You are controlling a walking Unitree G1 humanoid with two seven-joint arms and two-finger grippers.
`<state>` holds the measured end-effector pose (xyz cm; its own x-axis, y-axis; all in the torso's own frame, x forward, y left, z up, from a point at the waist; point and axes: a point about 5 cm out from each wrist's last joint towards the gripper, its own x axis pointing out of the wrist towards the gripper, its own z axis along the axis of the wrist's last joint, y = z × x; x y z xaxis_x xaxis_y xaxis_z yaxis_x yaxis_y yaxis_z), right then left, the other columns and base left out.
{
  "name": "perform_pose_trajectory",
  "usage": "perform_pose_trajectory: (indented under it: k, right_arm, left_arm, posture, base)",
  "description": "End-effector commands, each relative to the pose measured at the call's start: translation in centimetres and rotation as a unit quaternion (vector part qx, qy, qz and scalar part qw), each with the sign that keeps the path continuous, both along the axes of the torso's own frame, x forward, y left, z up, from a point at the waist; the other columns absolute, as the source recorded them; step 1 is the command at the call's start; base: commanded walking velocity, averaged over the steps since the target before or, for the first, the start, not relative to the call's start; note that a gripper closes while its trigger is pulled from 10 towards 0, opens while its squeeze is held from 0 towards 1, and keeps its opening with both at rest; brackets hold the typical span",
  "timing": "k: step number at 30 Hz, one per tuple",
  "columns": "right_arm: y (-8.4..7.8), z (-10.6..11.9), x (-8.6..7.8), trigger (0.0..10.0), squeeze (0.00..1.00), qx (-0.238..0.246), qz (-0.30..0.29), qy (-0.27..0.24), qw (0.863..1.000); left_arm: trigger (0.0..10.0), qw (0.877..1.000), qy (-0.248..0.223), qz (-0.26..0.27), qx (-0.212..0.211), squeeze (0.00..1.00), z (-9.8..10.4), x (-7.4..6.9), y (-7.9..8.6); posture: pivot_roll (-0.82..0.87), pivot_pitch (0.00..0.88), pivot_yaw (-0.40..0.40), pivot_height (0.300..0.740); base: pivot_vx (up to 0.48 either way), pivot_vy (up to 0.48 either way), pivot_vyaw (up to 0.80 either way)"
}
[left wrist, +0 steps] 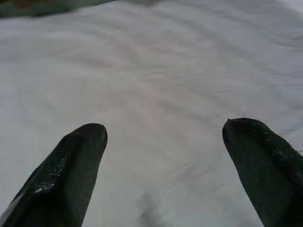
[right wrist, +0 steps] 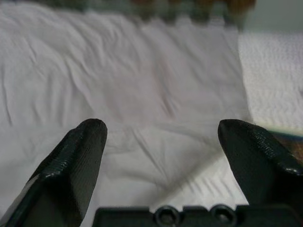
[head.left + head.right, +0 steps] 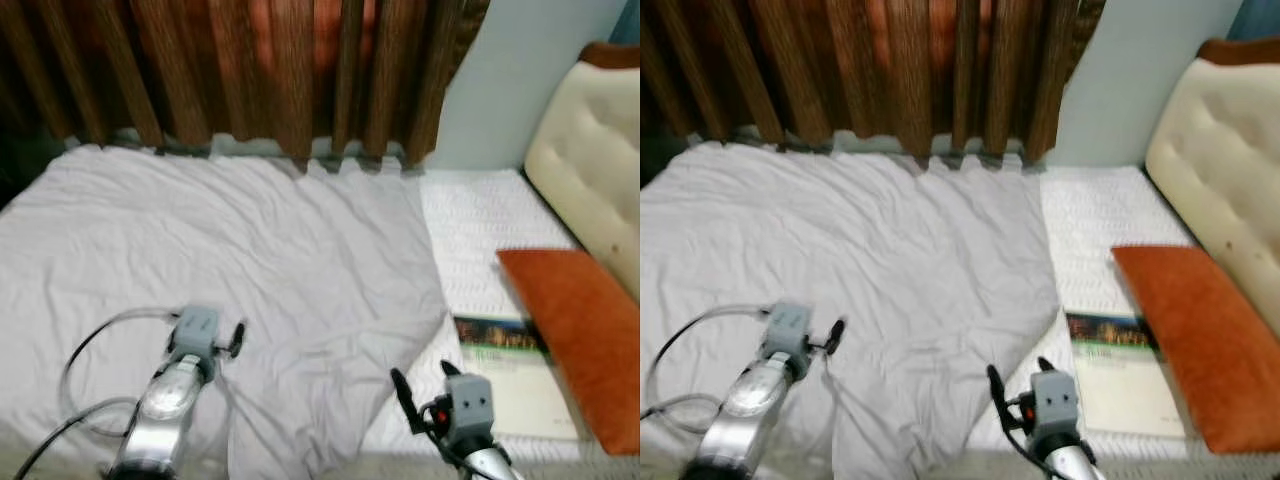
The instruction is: Clean up the room
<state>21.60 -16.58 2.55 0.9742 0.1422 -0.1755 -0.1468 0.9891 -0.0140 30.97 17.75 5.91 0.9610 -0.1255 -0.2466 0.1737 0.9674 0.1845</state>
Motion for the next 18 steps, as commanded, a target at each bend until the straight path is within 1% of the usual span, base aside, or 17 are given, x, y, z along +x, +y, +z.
perform_pose_trajectory:
  k: [1, 2, 3, 5, 6, 7, 8, 9, 11, 13, 14, 15, 16, 17, 18]
  right_arm:
    - [-0.4, 0.4, -1.6, 10.0, 0.0, -0.003, -0.011, 0.005, 1.0]
    - [-0.5, 0.5, -2.5, 10.0, 0.0, -0.004, -0.014, 0.009, 1.0]
    - [-0.5, 0.7, -3.5, 10.0, 0.0, -0.005, -0.016, 0.013, 1.0]
    - [-0.2, 0.8, -6.1, 10.0, 0.0, -0.01, -0.021, 0.032, 0.999]
    - [-0.2, 0.8, -6.1, 10.0, 0.0, -0.01, -0.021, 0.032, 0.999]
    - [-0.2, 1.1, -7.4, 10.0, 0.0, -0.013, -0.024, 0.038, 0.999]
    - [-0.5, 2.5, -9.7, 10.0, 0.0, -0.013, -0.032, 0.047, 0.998]
    - [-0.5, 2.5, -9.7, 10.0, 0.0, -0.013, -0.032, 0.047, 0.998]
    - [-0.3, 2.9, -12.3, 10.0, 0.0, -0.017, -0.034, 0.073, 0.997]
    - [-0.2, 3.6, -15.2, 10.0, 0.0, -0.019, -0.038, 0.102, 0.994]
    - [-0.2, 4.2, -17.3, 10.0, 0.0, -0.02, -0.042, 0.124, 0.991]
    - [-0.2, 4.2, -17.3, 10.0, 0.0, -0.02, -0.042, 0.124, 0.991]
    - [-0.1, 4.5, -18.0, 10.0, 0.0, -0.02, -0.044, 0.133, 0.99]
    - [0.0, 5.1, -19.8, 10.0, 0.0, -0.019, -0.053, 0.156, 0.986]
    - [0.1, 5.3, -20.4, 10.0, 0.0, -0.018, -0.056, 0.164, 0.985]
  left_arm:
    - [10.0, 0.999, 0.022, -0.005, 0.028, 0.0, -0.9, 0.5, 0.2]
    - [10.0, 0.999, 0.02, -0.005, 0.034, 0.0, -0.6, 1.0, 0.2]
    - [10.0, 0.999, 0.015, -0.003, 0.039, 0.0, -0.2, 1.5, 0.2]
    - [10.0, 0.999, 0.012, 0.022, 0.031, 0.0, 0.6, 2.9, 0.6]
    - [10.0, 0.999, 0.012, 0.022, 0.031, 0.0, 0.6, 2.9, 0.6]
    - [10.0, 0.999, 0.01, 0.033, 0.025, 0.0, 1.0, 3.4, 0.7]
    - [10.0, 0.999, -0.001, 0.051, 0.012, 0.0, 1.9, 4.2, 0.8]
    - [10.0, 0.999, -0.001, 0.051, 0.012, 0.0, 1.9, 4.2, 0.8]
    - [10.0, 0.997, -0.011, 0.081, -0.016, 0.0, 2.7, 4.9, 1.2]
    - [10.0, 0.992, -0.023, 0.115, -0.053, 0.0, 3.6, 5.5, 1.8]
    - [10.0, 0.985, -0.032, 0.145, -0.087, 0.0, 4.2, 5.8, 2.5]
    - [10.0, 0.985, -0.032, 0.145, -0.087, 0.0, 4.2, 5.8, 2.5]
    - [10.0, 0.982, -0.035, 0.156, -0.1, 0.0, 4.3, 5.9, 2.7]
    - [10.0, 0.974, -0.04, 0.191, -0.118, 0.0, 4.5, 5.8, 3.8]
    - [10.0, 0.97, -0.042, 0.205, -0.124, 0.0, 4.6, 5.8, 4.3]
  posture:
    - [-0.08, 0.255, -0.048, 0.74]
    - [-0.11, 0.296, -0.047, 0.74]
    - [-0.13, 0.318, -0.045, 0.74]
    - [-0.2, 0.415, -0.049, 0.74]
    - [-0.2, 0.415, -0.049, 0.74]
    - [-0.23, 0.451, -0.058, 0.74]
    - [-0.27, 0.526, -0.07, 0.74]
    - [-0.27, 0.526, -0.07, 0.74]
    - [-0.32, 0.591, -0.086, 0.74]
    - [-0.36, 0.63, -0.099, 0.74]
    - [-0.39, 0.649, -0.109, 0.74]
    - [-0.39, 0.649, -0.109, 0.74]
    - [-0.39, 0.649, -0.109, 0.74]
    - [-0.41, 0.675, -0.115, 0.74]
    - [-0.41, 0.681, -0.114, 0.74]
  base:
    - [0.0, 0.0, 0.0]
    - [0.0, 0.0, 0.0]
    - [0.0, 0.0, 0.0]
    - [0.0, 0.0, 0.0]
    - [0.0, 0.0, 0.0]
    - [0.0, 0.0, 0.0]
    - [0.0, 0.0, 0.0]
    - [0.0, 0.0, 0.0]
    - [0.0, 0.0, 0.0]
    - [0.0, 0.0, 0.0]
    - [0.0, 0.0, 0.0]
    - [0.0, 0.0, 0.0]
    - [0.0, 0.0, 0.0]
    - [0.0, 0.0, 0.0]
    - [0.0, 0.0, 0.0]
